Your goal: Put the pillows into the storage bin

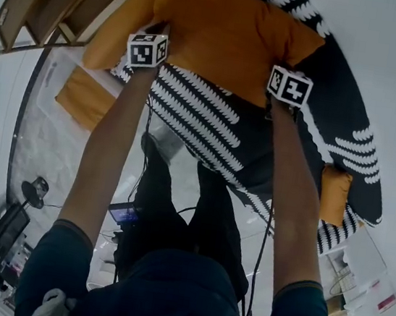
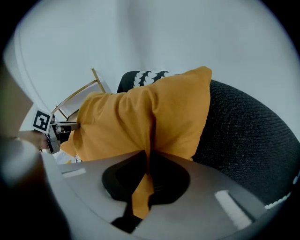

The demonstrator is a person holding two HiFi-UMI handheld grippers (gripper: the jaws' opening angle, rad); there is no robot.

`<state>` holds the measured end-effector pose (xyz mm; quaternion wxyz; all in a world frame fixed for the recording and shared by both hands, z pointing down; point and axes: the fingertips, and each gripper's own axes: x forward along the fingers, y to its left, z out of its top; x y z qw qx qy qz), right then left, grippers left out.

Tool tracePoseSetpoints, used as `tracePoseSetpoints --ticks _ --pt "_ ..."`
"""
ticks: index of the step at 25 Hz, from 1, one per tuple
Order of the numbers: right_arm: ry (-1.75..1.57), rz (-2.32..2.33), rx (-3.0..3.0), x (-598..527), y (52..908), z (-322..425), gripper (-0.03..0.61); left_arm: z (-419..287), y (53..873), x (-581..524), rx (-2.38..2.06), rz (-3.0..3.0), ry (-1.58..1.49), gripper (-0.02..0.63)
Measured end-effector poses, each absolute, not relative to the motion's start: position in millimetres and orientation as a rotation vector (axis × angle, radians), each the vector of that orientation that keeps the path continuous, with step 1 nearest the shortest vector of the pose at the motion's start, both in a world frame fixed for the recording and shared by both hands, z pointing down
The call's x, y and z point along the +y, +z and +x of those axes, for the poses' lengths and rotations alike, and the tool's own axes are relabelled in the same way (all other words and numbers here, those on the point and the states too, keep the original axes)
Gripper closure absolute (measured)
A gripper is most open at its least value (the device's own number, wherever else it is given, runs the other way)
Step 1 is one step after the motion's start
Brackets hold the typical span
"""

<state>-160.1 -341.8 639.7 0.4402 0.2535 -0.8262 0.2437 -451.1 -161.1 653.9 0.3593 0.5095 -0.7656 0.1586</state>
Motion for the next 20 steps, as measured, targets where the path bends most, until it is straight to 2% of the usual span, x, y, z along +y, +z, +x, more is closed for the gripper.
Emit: tracePoseSetpoints --ticks 12,20 --pt "0.673 0.710 -2.114 -309.7 588.1 -146.4 0.560 -439.9 596.6 -126.9 -2.052 1.372 0.308 0.603" --pt "0.694 0.678 -2.151 -260.8 556.4 -180.4 0.560 -469.4 555.2 -65.7 -2.137 1.324 0.248 0.604"
